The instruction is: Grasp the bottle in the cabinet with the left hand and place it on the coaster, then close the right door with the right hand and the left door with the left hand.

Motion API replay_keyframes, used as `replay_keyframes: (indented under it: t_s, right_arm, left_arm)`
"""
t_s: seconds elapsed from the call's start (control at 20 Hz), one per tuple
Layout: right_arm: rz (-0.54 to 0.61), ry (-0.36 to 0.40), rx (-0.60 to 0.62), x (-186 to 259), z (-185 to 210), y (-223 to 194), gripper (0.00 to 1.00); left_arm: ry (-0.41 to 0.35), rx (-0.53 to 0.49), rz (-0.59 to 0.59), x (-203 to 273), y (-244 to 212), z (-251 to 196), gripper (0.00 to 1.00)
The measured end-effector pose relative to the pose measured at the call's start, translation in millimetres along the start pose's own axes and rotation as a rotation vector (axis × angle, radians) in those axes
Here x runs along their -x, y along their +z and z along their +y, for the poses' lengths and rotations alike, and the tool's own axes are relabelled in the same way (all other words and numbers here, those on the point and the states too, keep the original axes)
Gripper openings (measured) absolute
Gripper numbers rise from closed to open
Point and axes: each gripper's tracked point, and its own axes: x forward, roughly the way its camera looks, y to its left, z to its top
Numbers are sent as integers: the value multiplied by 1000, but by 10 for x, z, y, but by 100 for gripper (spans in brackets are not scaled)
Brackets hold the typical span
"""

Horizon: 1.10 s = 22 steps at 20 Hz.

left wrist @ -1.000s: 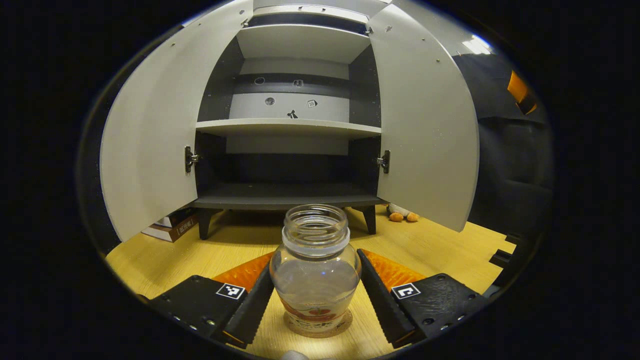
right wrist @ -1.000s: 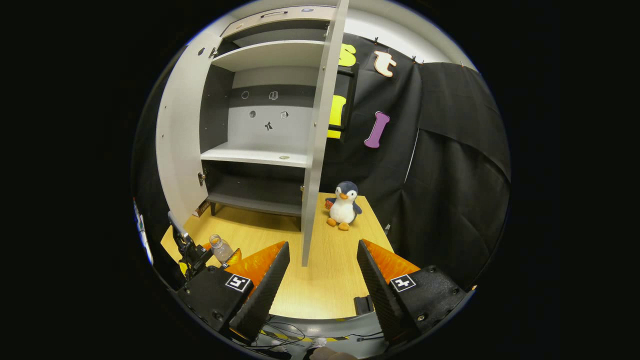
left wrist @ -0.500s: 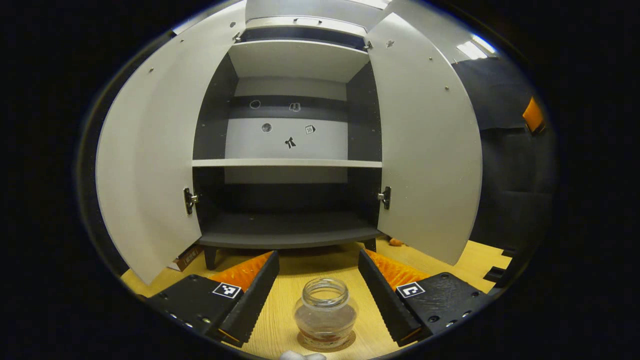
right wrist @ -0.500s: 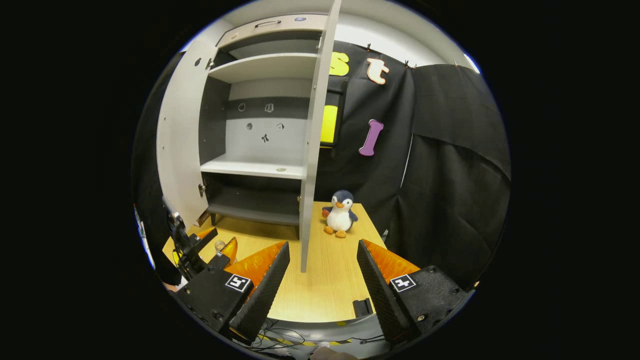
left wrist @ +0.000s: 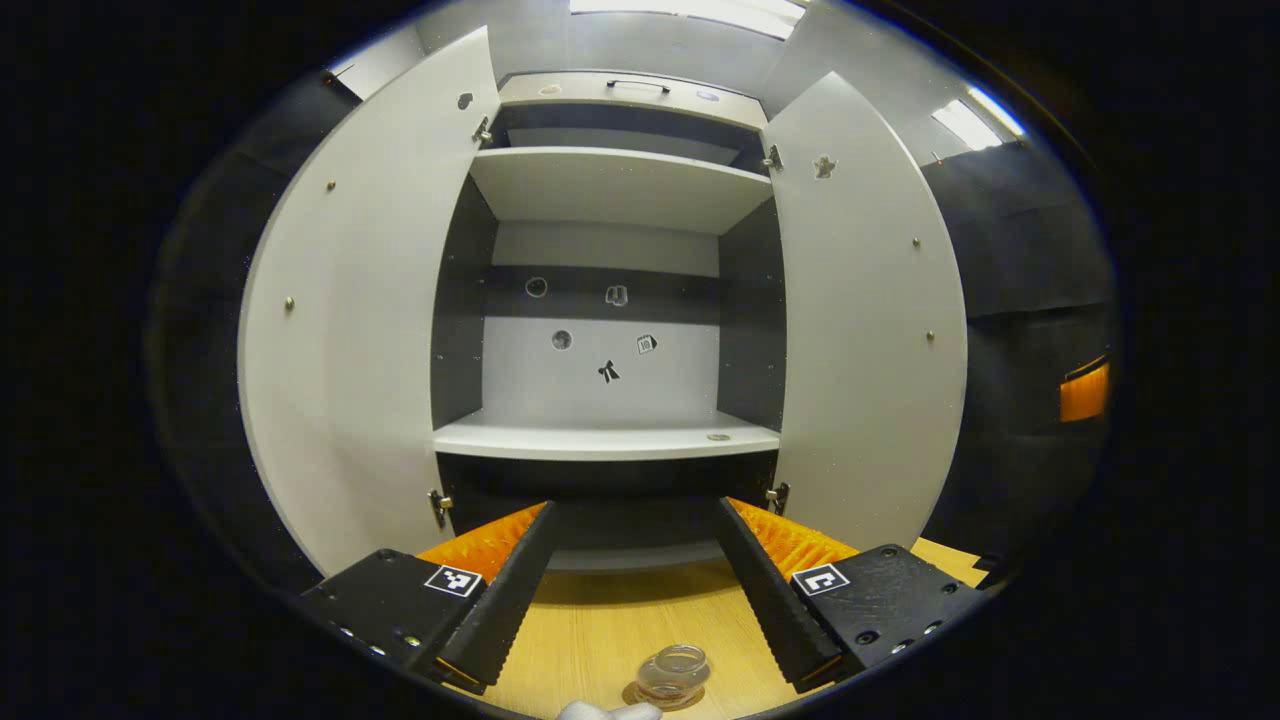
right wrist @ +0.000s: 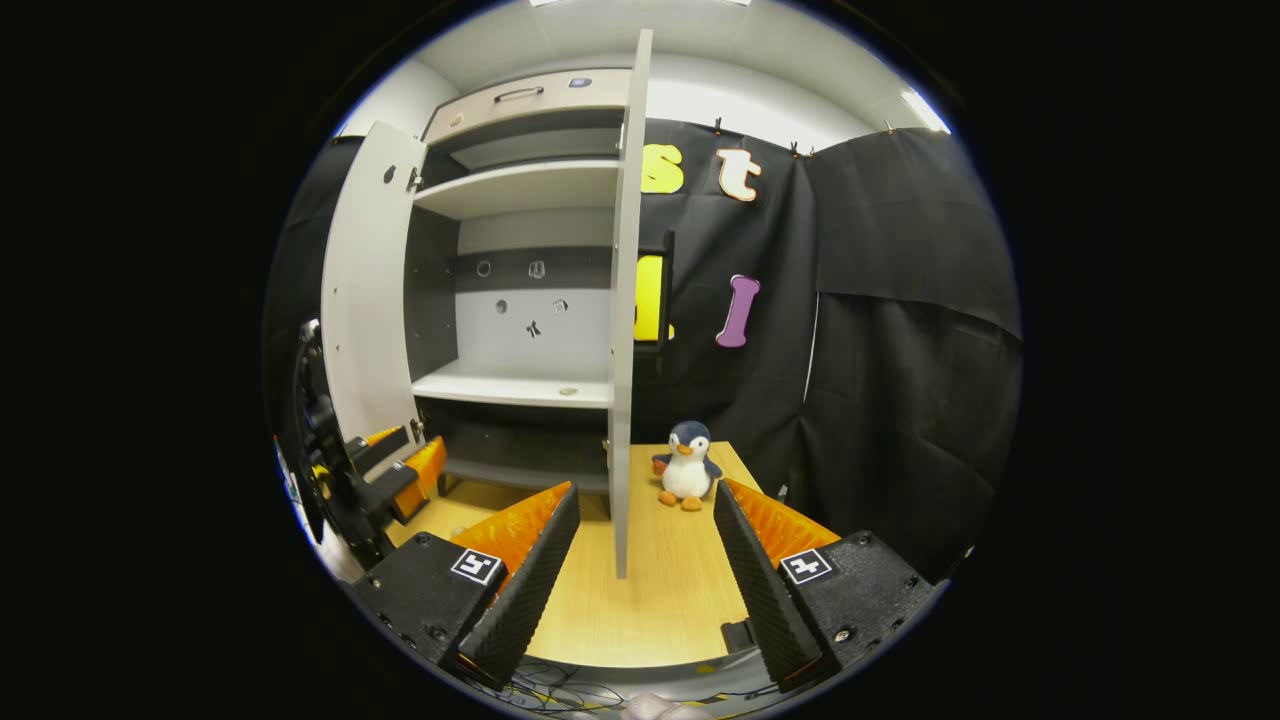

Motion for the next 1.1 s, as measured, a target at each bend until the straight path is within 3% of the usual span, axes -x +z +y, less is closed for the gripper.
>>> replay_keyframes:
  t_s: [0.4,0.45,0.5,0.65,0.9,1.1]
  right_arm:
    - [-79,82,-15,28,204,237,83]
    - [-87,89,-13,29,225,253,83]
    - [-94,95,-9,29,240,261,83]
    - [-89,105,-6,15,274,212,83]
    - [-79,127,-18,-26,334,183,83]
    - [-90,94,-12,-172,64,319,83]
  left_arm:
    - [125,-3,-21,606,676,649,96]
    - [139,-15,-19,708,703,715,99]
    - [150,-30,-16,820,719,776,95]
    - [186,-64,11,1138,674,902,95]
    - [226,-38,19,1422,710,968,95]
    - [237,-34,20,1462,751,949,95]
